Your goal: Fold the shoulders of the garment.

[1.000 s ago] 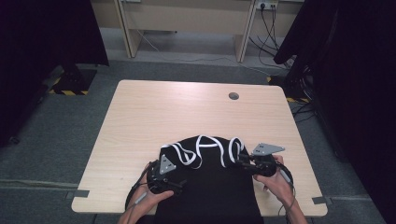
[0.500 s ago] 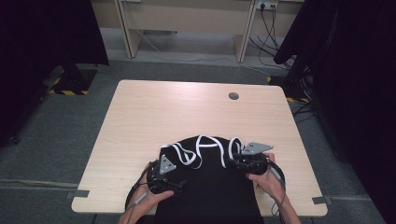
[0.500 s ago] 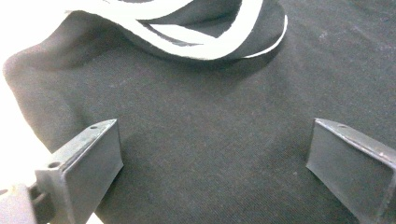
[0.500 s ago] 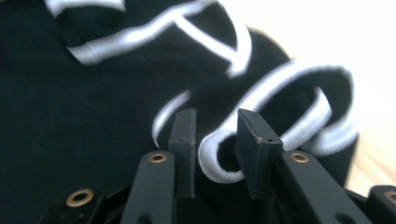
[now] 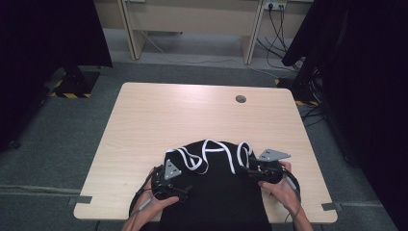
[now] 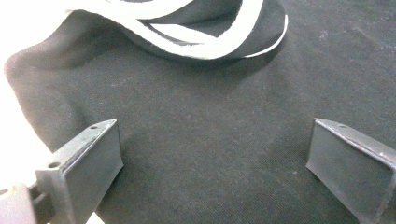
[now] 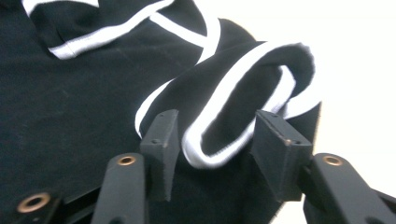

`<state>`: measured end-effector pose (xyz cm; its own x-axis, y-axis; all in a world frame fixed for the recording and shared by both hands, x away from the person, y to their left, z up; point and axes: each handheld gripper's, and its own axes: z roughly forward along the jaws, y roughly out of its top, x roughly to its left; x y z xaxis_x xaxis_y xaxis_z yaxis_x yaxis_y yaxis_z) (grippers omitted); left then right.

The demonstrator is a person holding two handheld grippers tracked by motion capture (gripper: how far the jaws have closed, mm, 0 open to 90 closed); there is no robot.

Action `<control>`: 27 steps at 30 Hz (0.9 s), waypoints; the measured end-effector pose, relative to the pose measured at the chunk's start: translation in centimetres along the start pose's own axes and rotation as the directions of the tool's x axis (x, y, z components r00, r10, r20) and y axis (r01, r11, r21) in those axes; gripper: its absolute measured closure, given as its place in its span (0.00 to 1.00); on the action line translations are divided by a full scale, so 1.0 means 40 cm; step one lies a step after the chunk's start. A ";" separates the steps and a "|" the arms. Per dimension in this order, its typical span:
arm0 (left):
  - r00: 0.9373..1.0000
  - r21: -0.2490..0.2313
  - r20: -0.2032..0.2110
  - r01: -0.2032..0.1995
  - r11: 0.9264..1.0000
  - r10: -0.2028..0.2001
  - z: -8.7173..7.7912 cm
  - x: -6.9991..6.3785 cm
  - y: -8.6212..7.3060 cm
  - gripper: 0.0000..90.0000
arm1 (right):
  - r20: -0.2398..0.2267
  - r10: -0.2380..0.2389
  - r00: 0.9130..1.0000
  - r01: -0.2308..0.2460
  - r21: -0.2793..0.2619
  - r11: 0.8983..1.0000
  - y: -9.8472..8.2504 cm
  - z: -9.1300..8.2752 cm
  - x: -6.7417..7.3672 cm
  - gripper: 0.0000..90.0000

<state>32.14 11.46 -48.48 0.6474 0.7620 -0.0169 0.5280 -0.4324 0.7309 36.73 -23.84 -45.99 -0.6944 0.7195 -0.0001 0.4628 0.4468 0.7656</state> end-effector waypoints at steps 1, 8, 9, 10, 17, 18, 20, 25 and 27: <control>1.000 -0.003 0.004 0.003 1.000 -0.003 -0.002 0.000 -0.001 0.04 | 0.009 0.002 1.000 -0.002 -0.003 1.000 -0.002 -0.010 -0.001 0.54; 1.000 -0.002 0.012 -0.011 1.000 0.011 -0.015 0.004 -0.013 0.04 | 0.004 0.010 1.000 -0.010 0.050 0.999 -0.045 -0.030 0.002 0.53; 1.000 -0.003 0.015 -0.012 1.000 0.012 -0.016 0.006 -0.014 0.04 | 0.005 0.002 1.000 -0.002 0.063 0.998 -0.051 -0.026 0.003 0.53; 1.000 -0.003 0.017 -0.013 1.000 0.013 -0.017 0.007 -0.015 0.04 | 0.009 -0.001 1.000 0.000 0.081 0.997 -0.056 -0.020 0.004 0.52; 1.000 0.001 0.018 -0.013 1.000 0.013 -0.009 0.018 -0.008 0.04 | 0.028 0.022 0.999 -0.024 0.064 0.998 -0.058 -0.010 -0.002 0.52; 1.000 0.001 0.015 -0.013 1.000 0.013 -0.006 0.019 -0.006 0.04 | 0.028 0.022 0.999 -0.024 0.060 0.998 -0.057 -0.008 -0.007 0.52; 1.000 0.002 0.011 -0.012 1.000 0.012 -0.002 0.022 -0.002 0.04 | 0.035 0.030 0.999 -0.032 0.054 0.998 -0.054 -0.001 -0.018 0.52; 1.000 0.003 0.006 -0.008 1.000 0.008 0.014 0.038 0.014 0.03 | 0.047 0.040 0.998 -0.042 0.054 0.998 -0.035 0.020 -0.046 0.52; 1.000 0.002 0.004 -0.002 1.000 0.002 0.021 0.045 0.020 0.04 | 0.050 0.045 0.998 -0.047 0.049 0.998 -0.030 0.028 -0.054 0.52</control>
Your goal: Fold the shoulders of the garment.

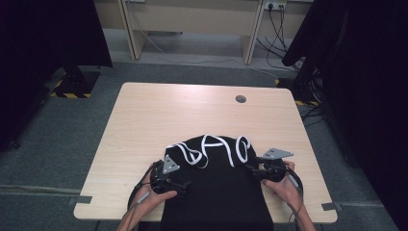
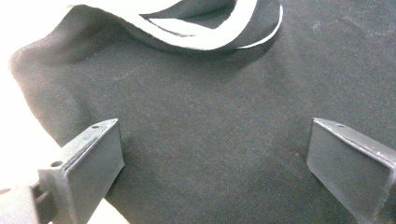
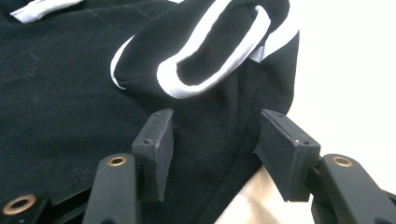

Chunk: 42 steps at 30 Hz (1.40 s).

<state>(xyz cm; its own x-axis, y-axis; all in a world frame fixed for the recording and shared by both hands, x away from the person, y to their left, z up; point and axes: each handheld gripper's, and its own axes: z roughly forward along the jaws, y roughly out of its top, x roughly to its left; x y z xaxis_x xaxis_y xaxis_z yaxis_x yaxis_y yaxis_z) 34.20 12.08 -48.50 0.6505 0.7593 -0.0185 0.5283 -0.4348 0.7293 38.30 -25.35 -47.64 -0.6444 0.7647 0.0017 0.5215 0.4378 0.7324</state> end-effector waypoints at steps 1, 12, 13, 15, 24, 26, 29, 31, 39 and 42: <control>1.000 -0.001 0.000 0.000 1.000 0.000 0.003 0.004 0.003 0.04 | 0.002 0.003 1.000 -0.003 -0.001 1.000 0.002 0.003 -0.004 0.52; 1.000 -0.007 -0.021 0.017 1.000 -0.017 0.028 0.051 0.029 0.06 | 0.026 0.023 0.999 -0.023 -0.014 1.000 0.029 0.035 -0.035 0.51; 1.000 -0.008 -0.022 0.020 1.000 -0.020 0.030 0.052 0.030 0.06 | 0.026 0.029 0.999 -0.029 -0.011 1.000 0.031 0.037 -0.036 0.51; 0.999 -0.008 -0.024 0.022 1.000 -0.022 0.031 0.054 0.031 0.06 | 0.028 0.029 0.999 -0.029 -0.011 1.000 0.036 0.042 -0.038 0.51; 1.000 -0.007 -0.021 0.018 1.000 -0.018 0.031 0.053 0.031 0.05 | 0.036 0.038 0.999 -0.039 0.012 0.999 0.043 0.042 -0.035 0.35; 1.000 -0.005 -0.015 0.014 1.000 -0.014 0.031 0.052 0.030 0.04 | 0.032 0.064 0.997 -0.064 -0.010 0.998 0.043 0.037 -0.036 0.32; 1.000 -0.021 0.004 0.029 0.999 -0.029 0.026 0.056 0.028 0.04 | 0.014 0.076 0.997 -0.076 -0.030 0.997 0.045 0.025 -0.036 0.28; 0.999 -0.026 0.006 0.033 0.999 -0.033 0.020 0.059 0.026 0.04 | -0.002 0.077 0.997 -0.077 -0.035 0.996 0.045 0.019 -0.031 0.26; 0.998 -0.065 0.011 0.059 0.996 -0.058 -0.019 0.073 0.042 0.04 | -0.024 0.062 0.998 -0.062 -0.033 0.998 0.045 0.004 -0.010 0.19; 0.998 -0.059 0.011 0.064 0.996 -0.063 -0.018 0.076 0.040 0.04 | -0.036 0.068 0.997 -0.069 -0.035 0.997 0.044 -0.002 -0.006 0.18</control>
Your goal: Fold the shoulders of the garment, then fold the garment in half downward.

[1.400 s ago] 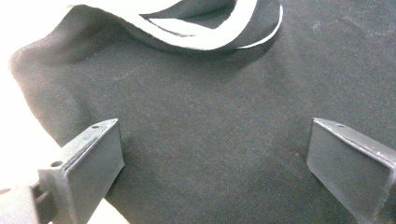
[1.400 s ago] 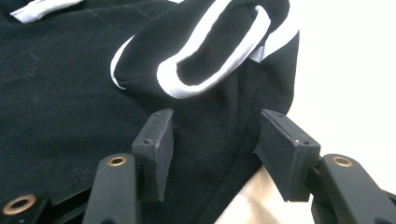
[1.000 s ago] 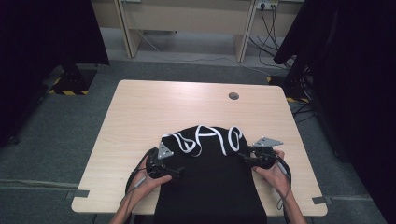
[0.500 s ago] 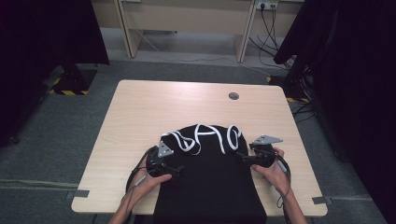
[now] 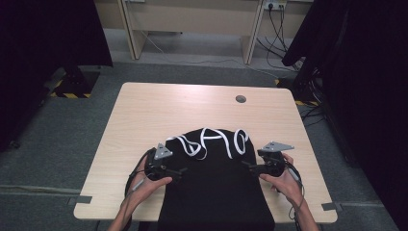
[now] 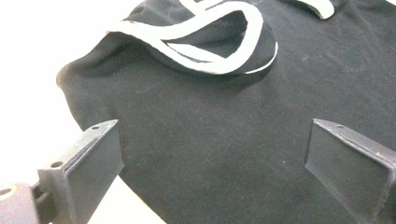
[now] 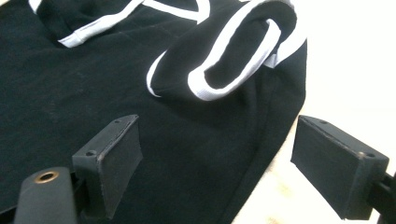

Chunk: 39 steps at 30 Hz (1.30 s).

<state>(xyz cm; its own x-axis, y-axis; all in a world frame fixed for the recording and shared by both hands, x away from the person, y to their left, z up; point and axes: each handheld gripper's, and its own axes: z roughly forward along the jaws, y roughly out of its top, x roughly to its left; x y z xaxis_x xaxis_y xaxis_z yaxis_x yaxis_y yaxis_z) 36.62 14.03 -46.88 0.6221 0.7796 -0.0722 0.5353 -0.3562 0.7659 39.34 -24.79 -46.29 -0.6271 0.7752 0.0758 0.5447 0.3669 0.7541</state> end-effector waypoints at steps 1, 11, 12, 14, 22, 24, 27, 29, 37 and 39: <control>1.000 0.003 -0.005 0.000 1.000 0.000 0.001 0.001 -0.001 0.04 | 0.000 -0.002 1.000 0.002 -0.002 1.000 0.000 -0.002 0.001 0.18; 0.999 -0.004 -0.030 0.034 0.999 -0.034 0.012 0.037 0.007 0.04 | 0.006 0.016 1.000 -0.016 -0.019 1.000 0.007 -0.013 -0.006 0.18; 0.999 -0.005 -0.030 0.038 0.999 -0.039 0.013 0.040 0.008 0.04 | 0.006 0.019 1.000 -0.018 -0.021 1.000 0.008 -0.013 -0.008 0.18; 0.999 -0.004 -0.032 0.041 0.999 -0.041 0.016 0.047 0.010 0.04 | 0.008 0.019 1.000 -0.019 -0.021 1.000 0.010 -0.014 -0.010 0.18; 0.997 -0.006 -0.035 0.068 0.998 -0.068 0.033 0.072 0.028 0.04 | 0.014 0.038 0.999 -0.037 -0.028 0.999 0.028 0.002 -0.032 0.18; 0.997 -0.002 -0.030 0.075 0.997 -0.076 0.039 0.076 0.034 0.04 | 0.013 0.043 0.999 -0.043 -0.031 0.999 0.036 0.006 -0.040 0.18; 0.997 -0.001 -0.034 0.069 0.998 -0.069 0.049 0.077 0.046 0.04 | 0.024 0.043 0.999 -0.042 -0.027 0.999 0.049 0.017 -0.050 0.18; 0.997 -0.005 -0.044 0.061 0.998 -0.061 0.053 0.078 0.053 0.04 | 0.028 0.042 0.999 -0.041 -0.033 0.999 0.061 0.025 -0.058 0.18; 0.995 -0.014 -0.065 0.075 0.997 -0.076 0.065 0.097 0.080 0.04 | 0.028 0.064 0.998 -0.063 -0.030 0.998 0.101 0.070 -0.081 0.18; 0.995 -0.008 -0.053 0.081 0.997 -0.082 0.069 0.102 0.087 0.04 | 0.034 0.066 0.997 -0.065 -0.023 0.998 0.115 0.086 -0.085 0.18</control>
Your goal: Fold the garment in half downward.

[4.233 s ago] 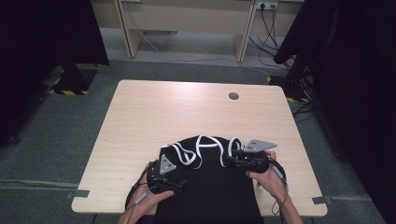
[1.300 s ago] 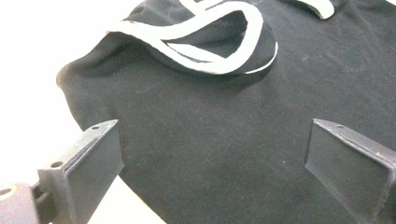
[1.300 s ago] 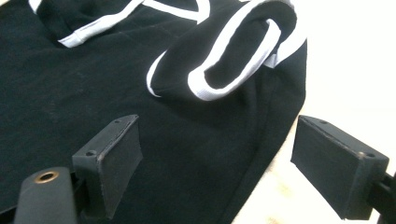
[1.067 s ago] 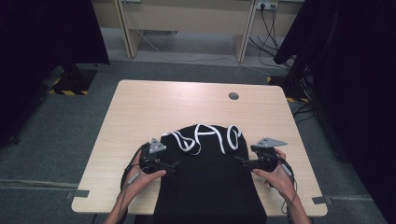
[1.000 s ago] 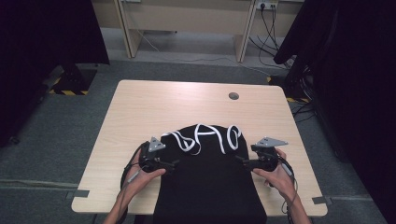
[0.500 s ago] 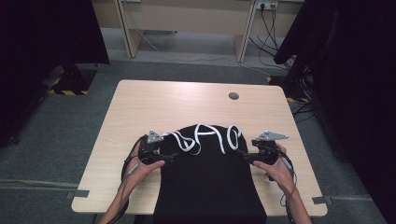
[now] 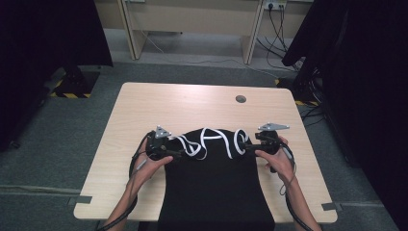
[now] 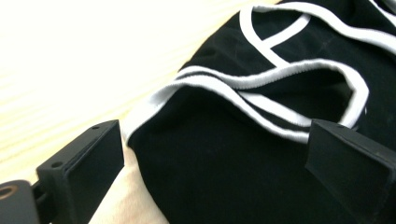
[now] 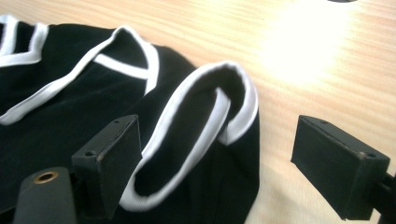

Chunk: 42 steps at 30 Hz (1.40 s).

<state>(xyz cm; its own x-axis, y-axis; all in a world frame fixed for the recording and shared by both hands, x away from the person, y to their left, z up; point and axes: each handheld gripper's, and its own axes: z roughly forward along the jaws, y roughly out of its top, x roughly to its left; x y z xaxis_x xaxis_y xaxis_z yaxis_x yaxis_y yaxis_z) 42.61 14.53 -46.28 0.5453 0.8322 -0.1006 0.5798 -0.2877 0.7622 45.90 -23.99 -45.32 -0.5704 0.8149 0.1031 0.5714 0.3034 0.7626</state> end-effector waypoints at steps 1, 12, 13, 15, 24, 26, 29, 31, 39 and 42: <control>1.000 0.010 0.003 -0.004 1.000 0.004 0.003 0.003 0.006 0.04 | 0.000 0.001 1.000 -0.001 0.004 1.000 0.005 0.006 -0.001 0.18; 0.998 0.015 0.034 0.047 0.999 -0.048 0.061 0.017 0.055 0.06 | -0.024 0.018 1.000 -0.016 0.067 0.998 0.056 0.088 -0.010 0.18; 0.999 0.025 0.031 0.043 0.999 -0.044 0.066 0.013 0.058 0.06 | -0.025 0.020 0.999 -0.018 0.071 0.997 0.059 0.093 -0.009 0.18; 1.000 0.044 0.005 0.019 0.999 -0.019 0.076 0.007 0.062 0.06 | -0.018 0.012 1.000 -0.010 0.081 0.997 0.063 0.102 -0.009 0.18; 0.998 0.062 -0.024 -0.064 0.996 0.066 0.112 -0.001 0.051 0.41 | 0.003 -0.064 0.998 0.063 0.126 0.990 0.059 0.140 0.006 0.37; 0.997 0.055 -0.009 -0.076 0.996 0.077 0.110 -0.005 0.049 0.53 | -0.020 -0.089 0.996 0.091 0.124 0.988 0.057 0.135 0.015 0.54; 0.997 0.047 0.012 -0.076 0.996 0.076 0.107 -0.005 0.047 0.68 | -0.056 -0.102 0.993 0.109 0.122 0.987 0.054 0.130 0.027 0.74; 0.997 0.042 0.019 -0.070 0.997 0.069 0.105 -0.004 0.045 0.77 | -0.078 -0.099 0.992 0.108 0.119 0.987 0.053 0.130 0.028 0.81; 0.995 0.019 0.009 -0.096 0.995 0.096 0.100 -0.008 0.044 0.90 | -0.100 -0.111 0.989 0.121 0.095 0.988 0.059 0.118 0.031 0.86; 0.995 0.014 0.005 -0.099 0.995 0.099 0.096 -0.004 0.051 0.90 | -0.108 -0.111 0.988 0.120 0.077 0.990 0.068 0.106 0.028 0.86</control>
<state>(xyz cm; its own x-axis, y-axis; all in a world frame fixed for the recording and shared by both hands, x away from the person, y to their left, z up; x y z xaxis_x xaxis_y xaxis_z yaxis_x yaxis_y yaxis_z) 46.04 11.98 -47.16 0.6028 0.7974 -0.0281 0.5317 -0.3753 0.7592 49.34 -20.14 -45.83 -0.6906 0.7181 0.0862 0.5426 0.4355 0.7183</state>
